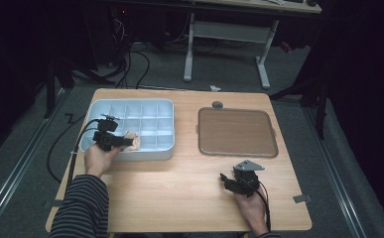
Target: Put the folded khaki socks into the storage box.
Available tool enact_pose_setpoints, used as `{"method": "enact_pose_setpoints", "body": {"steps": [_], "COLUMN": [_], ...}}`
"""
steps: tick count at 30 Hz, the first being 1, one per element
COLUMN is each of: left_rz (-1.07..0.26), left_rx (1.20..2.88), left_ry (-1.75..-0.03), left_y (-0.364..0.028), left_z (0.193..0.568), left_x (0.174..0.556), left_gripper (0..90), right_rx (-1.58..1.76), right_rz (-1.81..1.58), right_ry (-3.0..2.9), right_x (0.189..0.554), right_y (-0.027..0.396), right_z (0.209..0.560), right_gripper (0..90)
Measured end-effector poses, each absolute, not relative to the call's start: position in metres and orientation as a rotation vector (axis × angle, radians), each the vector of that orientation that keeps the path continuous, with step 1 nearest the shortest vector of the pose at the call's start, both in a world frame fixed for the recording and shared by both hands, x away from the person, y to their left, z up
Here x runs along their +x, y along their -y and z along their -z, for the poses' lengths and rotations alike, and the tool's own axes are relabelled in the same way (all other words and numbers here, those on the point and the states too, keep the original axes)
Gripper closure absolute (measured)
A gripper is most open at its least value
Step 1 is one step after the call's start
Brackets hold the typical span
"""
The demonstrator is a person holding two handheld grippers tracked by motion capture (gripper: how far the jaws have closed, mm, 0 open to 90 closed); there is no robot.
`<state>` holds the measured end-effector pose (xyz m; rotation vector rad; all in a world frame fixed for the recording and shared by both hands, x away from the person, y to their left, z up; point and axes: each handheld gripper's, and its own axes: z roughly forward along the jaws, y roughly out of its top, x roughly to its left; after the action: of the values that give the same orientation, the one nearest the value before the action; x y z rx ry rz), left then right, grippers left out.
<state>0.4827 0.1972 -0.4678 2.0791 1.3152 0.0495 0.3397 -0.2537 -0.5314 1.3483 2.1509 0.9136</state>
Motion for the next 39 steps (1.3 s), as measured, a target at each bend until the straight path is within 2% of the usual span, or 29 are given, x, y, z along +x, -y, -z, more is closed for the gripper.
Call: {"method": "enact_pose_setpoints", "body": {"steps": [14,17,19,24,30,39], "left_rz": [-0.050,-0.096,-0.055,-0.076,-0.102,-0.164], "left_rx": [2.110,2.194,2.164,2.172,2.172,2.138], "left_ry": [-1.321,-1.312,-1.324,-1.313,-1.304,-1.300], "left_y": [-0.1968,-0.1913,-0.1942,-0.1932,-0.1915,-0.1900], "left_z": [0.4702,0.4740,0.4754,0.4751,0.4739,0.4688], "left_x": [0.4845,0.4845,0.4864,0.4851,0.4829,0.4803], "left_gripper": [76.9,77.0,77.0,76.4,72.4,61.8], "right_rx": [1.351,1.350,1.350,1.351,1.350,1.351], "right_rz": [-0.914,-0.914,-0.914,-0.914,-0.914,-0.914], "right_ry": [-2.150,-2.150,-2.150,-2.150,-2.151,-2.150], "right_x": [0.3396,0.3396,0.3396,0.3395,0.3396,0.3396], "right_y": [0.2536,0.2536,0.2536,0.2536,0.2536,0.2536], "right_z": [0.5314,0.5314,0.5314,0.5314,0.5314,0.5314], "right_gripper": [38.9,38.9,38.8,38.8,38.8,38.8]}}
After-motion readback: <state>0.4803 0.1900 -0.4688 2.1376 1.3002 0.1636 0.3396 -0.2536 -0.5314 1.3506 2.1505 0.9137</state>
